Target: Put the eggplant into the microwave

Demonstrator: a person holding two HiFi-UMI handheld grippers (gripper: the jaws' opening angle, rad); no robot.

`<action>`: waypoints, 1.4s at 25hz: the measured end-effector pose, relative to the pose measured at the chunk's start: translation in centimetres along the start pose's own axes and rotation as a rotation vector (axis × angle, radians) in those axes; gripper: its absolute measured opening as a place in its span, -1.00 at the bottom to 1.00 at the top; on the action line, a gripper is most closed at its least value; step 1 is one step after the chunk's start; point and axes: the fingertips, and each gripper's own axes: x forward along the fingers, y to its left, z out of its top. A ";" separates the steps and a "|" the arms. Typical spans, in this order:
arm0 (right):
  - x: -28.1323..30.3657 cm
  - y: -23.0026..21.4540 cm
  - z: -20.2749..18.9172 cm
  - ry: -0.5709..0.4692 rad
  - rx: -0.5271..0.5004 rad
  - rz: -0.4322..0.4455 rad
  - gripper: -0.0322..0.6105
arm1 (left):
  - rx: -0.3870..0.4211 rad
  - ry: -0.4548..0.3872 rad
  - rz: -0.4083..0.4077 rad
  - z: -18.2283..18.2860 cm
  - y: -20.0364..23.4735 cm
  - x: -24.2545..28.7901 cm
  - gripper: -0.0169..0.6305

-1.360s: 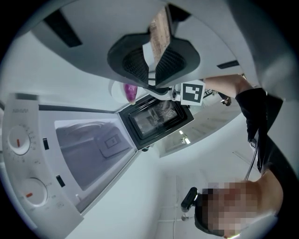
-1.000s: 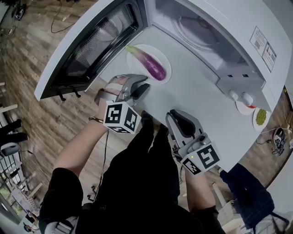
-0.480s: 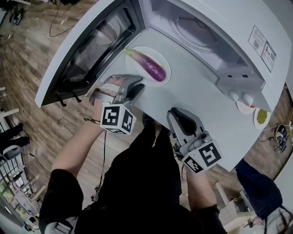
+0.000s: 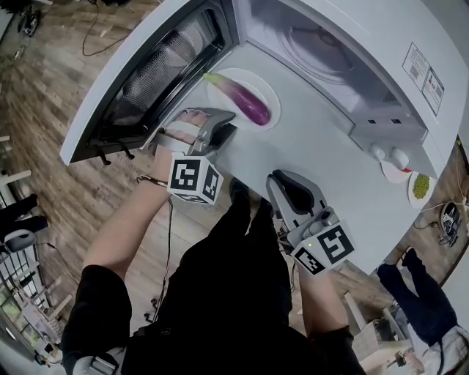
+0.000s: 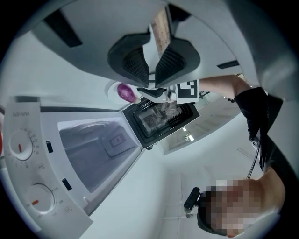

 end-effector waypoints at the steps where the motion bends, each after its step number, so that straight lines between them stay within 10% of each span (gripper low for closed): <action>1: 0.0 0.1 0.0 0.000 0.000 0.002 -0.73 | 0.012 -0.001 0.002 0.1 0.0 0.1 -0.64; 25: -5.1 1.0 -2.7 0.002 0.007 -0.022 -0.74 | 0.167 0.079 0.038 3.6 -3.7 -0.1 -0.79; 35: -6.3 1.3 -4.3 -0.012 0.022 -0.012 -0.74 | 0.109 0.144 0.057 3.7 -2.8 0.6 -0.79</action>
